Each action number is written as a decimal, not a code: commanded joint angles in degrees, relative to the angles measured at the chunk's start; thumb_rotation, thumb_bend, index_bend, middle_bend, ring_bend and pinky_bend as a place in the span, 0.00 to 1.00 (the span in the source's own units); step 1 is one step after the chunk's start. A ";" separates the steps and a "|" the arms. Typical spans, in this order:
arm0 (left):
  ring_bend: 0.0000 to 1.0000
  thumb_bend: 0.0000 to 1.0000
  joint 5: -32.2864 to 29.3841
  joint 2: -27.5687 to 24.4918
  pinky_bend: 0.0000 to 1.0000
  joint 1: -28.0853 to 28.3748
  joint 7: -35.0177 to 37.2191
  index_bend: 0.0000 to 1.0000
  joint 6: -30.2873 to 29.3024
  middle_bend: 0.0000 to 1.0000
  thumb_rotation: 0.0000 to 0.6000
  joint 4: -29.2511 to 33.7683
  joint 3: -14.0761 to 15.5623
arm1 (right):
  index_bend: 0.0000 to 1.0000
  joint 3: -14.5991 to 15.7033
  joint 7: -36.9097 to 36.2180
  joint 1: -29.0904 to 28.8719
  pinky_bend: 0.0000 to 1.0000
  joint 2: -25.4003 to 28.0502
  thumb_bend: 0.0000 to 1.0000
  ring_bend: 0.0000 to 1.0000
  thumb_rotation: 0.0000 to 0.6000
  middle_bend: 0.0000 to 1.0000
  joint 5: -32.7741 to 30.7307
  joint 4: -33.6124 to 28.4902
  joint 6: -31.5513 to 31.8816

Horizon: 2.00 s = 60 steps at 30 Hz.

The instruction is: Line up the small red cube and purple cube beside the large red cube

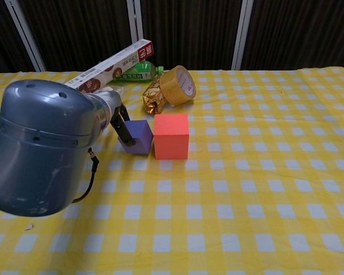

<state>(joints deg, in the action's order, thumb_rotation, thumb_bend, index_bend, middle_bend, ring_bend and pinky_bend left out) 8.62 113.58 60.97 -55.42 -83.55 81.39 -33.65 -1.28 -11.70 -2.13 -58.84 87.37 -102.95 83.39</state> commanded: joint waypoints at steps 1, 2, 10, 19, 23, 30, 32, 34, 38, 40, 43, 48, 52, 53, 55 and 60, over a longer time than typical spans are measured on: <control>0.00 0.36 -0.43 0.28 0.00 0.04 -0.14 0.39 0.25 0.00 1.00 -0.50 -0.64 | 0.00 -0.01 0.00 -0.01 0.00 0.00 0.31 0.00 1.00 0.00 -0.02 0.00 0.00; 0.00 0.36 -0.60 0.38 0.00 0.11 -0.31 0.39 0.32 0.00 1.00 -0.69 -0.85 | 0.00 -0.01 -0.01 -0.01 0.00 0.00 0.31 0.00 1.00 0.00 -0.02 -0.01 -0.01; 0.00 0.36 -1.08 0.65 0.00 0.80 -2.11 0.38 0.48 0.00 1.00 -1.54 -1.51 | 0.00 -0.01 -0.19 -0.01 0.00 0.00 0.31 0.00 1.00 0.00 0.13 -0.01 0.12; 0.00 0.33 -2.10 0.86 0.00 0.86 -3.80 0.26 0.62 0.00 1.00 -1.75 -1.75 | 0.00 -0.02 -0.52 0.03 0.00 0.00 0.31 0.00 1.00 0.00 0.38 0.13 0.41; 0.00 0.31 -1.22 0.65 0.00 0.45 -3.31 0.22 0.58 0.00 1.00 -1.46 -1.50 | 0.00 -0.02 -0.57 0.04 0.00 -0.03 0.31 0.00 1.00 0.00 0.43 0.17 0.48; 0.00 0.30 -0.13 -0.66 0.00 -0.78 -2.93 0.20 0.40 0.00 1.00 0.65 -1.07 | 0.00 0.02 -0.58 0.09 0.00 0.01 0.31 0.00 1.00 0.00 0.51 0.16 0.60; 0.00 0.30 0.10 -1.63 0.00 -1.50 -3.21 0.20 0.36 0.00 1.00 2.45 -0.49 | 0.00 0.01 -0.56 0.12 0.00 0.01 0.31 0.00 1.00 0.00 0.55 0.19 0.70; 0.00 0.30 0.46 -3.57 0.00 -2.69 -4.03 0.20 0.59 0.00 1.00 5.69 0.77 | 0.00 0.04 -0.50 0.11 0.00 -0.03 0.31 0.00 1.00 0.00 0.61 0.22 0.71; 0.00 0.34 2.34 -7.78 0.00 -5.04 -4.74 0.18 1.11 0.00 1.00 12.11 3.57 | 0.00 0.05 -0.33 0.11 0.00 -0.09 0.31 0.00 1.00 0.00 0.67 0.25 0.74; 0.00 0.41 3.92 -10.95 0.00 -6.61 -4.93 0.17 2.33 0.00 1.00 16.53 5.66 | 0.00 0.06 -0.25 0.13 0.00 -0.14 0.31 0.00 1.00 0.00 0.71 0.23 0.81; 0.00 0.51 5.48 -14.80 0.00 -8.26 -5.45 0.16 4.12 0.00 1.00 21.40 8.35 | 0.00 0.08 -0.08 0.13 0.00 -0.19 0.31 0.00 1.00 0.00 0.75 0.24 0.84; 0.00 0.60 9.22 -23.03 0.00 -11.06 -5.75 0.15 8.43 0.00 1.00 30.00 13.95 | 0.00 0.03 0.18 0.15 0.00 -0.37 0.31 0.00 1.00 0.00 0.76 0.18 0.98; 0.00 0.61 14.48 -28.64 0.00 -12.25 -5.49 0.15 13.71 0.00 1.00 33.42 19.52 | 0.00 0.00 0.36 0.14 0.00 -0.45 0.31 0.00 1.00 0.00 0.73 0.21 0.99; 0.00 0.61 15.50 -29.51 0.00 -12.39 -5.32 0.15 14.56 0.00 1.00 33.69 20.38 | 0.00 -0.01 0.40 0.14 0.00 -0.48 0.31 0.00 1.00 0.00 0.74 0.22 1.02; 0.00 0.61 19.81 -31.58 0.00 -12.65 -5.00 0.15 16.56 0.00 1.00 34.02 23.01 | 0.00 -0.03 0.46 0.17 0.00 -0.52 0.31 0.00 1.00 0.00 0.77 0.22 1.13; 0.00 0.61 33.24 -35.60 0.00 -12.14 -4.23 0.14 23.19 0.00 1.00 31.32 28.84 | 0.00 0.03 0.50 0.22 0.00 -0.60 0.31 0.00 1.00 0.00 0.93 0.23 1.26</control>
<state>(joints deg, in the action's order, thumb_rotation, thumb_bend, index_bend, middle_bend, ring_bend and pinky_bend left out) 33.97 81.27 48.83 -60.29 -65.34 114.03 -9.12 -1.25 -11.20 -1.91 -59.44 88.30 -102.72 84.65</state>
